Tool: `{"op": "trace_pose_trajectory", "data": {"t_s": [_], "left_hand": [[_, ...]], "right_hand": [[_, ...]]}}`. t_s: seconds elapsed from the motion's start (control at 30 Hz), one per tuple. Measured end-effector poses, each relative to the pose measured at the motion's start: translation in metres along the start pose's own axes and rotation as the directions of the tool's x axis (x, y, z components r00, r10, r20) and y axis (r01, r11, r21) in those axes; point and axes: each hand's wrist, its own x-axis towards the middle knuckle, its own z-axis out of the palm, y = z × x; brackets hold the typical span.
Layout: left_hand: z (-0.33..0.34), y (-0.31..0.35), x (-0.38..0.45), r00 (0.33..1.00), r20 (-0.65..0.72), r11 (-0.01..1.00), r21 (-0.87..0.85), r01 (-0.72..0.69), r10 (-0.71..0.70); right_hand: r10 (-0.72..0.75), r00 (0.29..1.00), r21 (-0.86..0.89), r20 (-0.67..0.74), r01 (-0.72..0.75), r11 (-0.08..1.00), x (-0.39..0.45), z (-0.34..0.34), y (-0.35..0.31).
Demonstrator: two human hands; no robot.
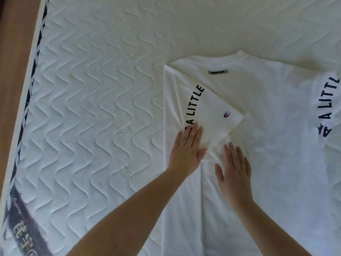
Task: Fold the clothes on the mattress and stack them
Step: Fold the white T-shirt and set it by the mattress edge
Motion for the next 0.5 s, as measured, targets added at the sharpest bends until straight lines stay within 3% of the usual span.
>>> {"op": "trace_pose_trajectory", "data": {"t_s": [0.27,0.5], "left_hand": [[0.03,0.018,-0.113,0.996,0.069,0.998,-0.027,0.059,-0.057],[0.05,0.024,-0.233,0.977,0.188,0.993,-0.045,0.109,-0.099]], "right_hand": [[-0.284,0.945,-0.087,0.162,0.3,0.95,-0.095,0.018,-0.006],[-0.329,0.896,-0.112,0.298,0.375,0.92,-0.178,0.03,0.004]]}}
